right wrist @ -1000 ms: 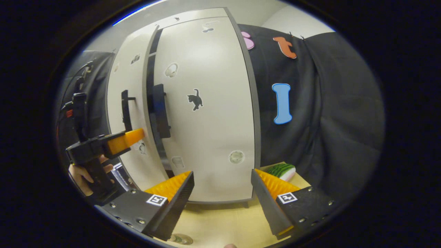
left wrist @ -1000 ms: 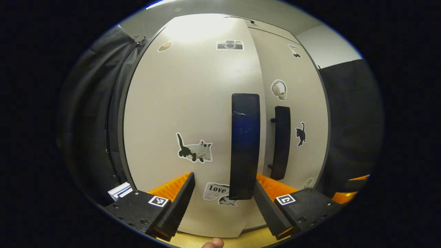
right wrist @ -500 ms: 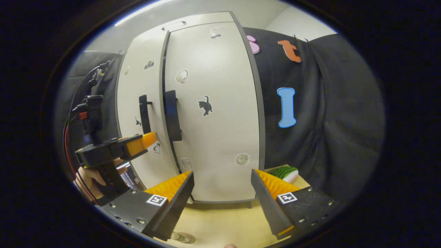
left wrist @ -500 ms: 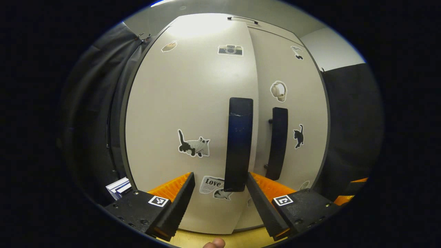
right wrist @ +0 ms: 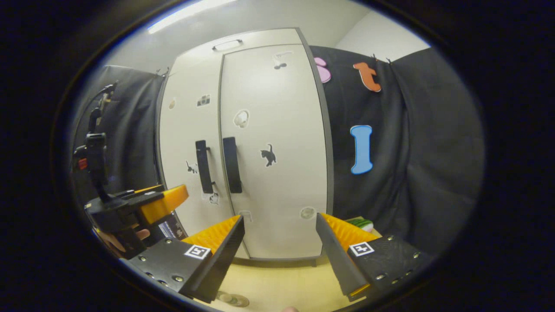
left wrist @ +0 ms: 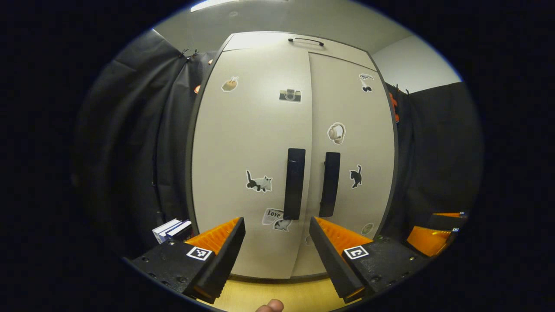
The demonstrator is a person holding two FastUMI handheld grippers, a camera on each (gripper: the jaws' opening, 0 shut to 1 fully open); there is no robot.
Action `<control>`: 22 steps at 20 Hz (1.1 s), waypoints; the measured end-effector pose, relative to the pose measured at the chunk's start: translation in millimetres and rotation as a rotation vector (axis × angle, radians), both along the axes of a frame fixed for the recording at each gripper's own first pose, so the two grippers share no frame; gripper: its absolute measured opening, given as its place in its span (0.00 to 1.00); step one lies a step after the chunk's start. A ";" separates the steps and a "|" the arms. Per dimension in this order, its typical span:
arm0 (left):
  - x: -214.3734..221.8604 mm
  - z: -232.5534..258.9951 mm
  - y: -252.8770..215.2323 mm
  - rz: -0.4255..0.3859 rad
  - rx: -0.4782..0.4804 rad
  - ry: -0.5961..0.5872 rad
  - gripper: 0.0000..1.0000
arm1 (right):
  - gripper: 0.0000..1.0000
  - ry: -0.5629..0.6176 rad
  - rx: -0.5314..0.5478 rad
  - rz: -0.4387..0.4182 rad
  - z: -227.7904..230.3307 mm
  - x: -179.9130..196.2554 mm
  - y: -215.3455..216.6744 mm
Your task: Grasp the bottle in the cabinet with the left hand and place it on the coaster, then close the right door with the right hand and the left door with the left hand.
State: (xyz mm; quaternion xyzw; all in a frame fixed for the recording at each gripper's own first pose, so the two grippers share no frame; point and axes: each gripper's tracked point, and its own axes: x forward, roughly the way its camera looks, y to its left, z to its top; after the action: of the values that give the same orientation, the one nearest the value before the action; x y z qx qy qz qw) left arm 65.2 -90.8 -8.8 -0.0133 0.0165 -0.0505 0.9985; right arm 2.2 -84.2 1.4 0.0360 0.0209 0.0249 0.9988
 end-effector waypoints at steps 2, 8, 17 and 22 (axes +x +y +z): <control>-20.0 6.9 8.4 0.021 0.003 -0.005 0.95 | 1.00 -0.017 -0.025 -0.012 9.8 -6.9 0.1; -69.3 15.5 29.7 0.060 0.011 -0.016 0.95 | 1.00 -0.052 -0.059 -0.035 24.6 -25.9 4.9; -90.0 11.9 35.2 0.069 0.002 -0.003 0.95 | 1.00 -0.060 -0.049 -0.049 32.0 -45.1 0.8; -92.5 12.2 33.6 0.065 0.004 -0.004 0.95 | 1.00 -0.058 -0.047 -0.041 30.2 -47.4 2.7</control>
State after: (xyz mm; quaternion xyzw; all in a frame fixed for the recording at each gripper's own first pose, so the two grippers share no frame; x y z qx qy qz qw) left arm -27.3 -57.2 3.4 -0.0115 0.0142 -0.0181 0.9997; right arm -45.2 -81.5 31.6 0.0123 -0.0081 0.0050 0.9999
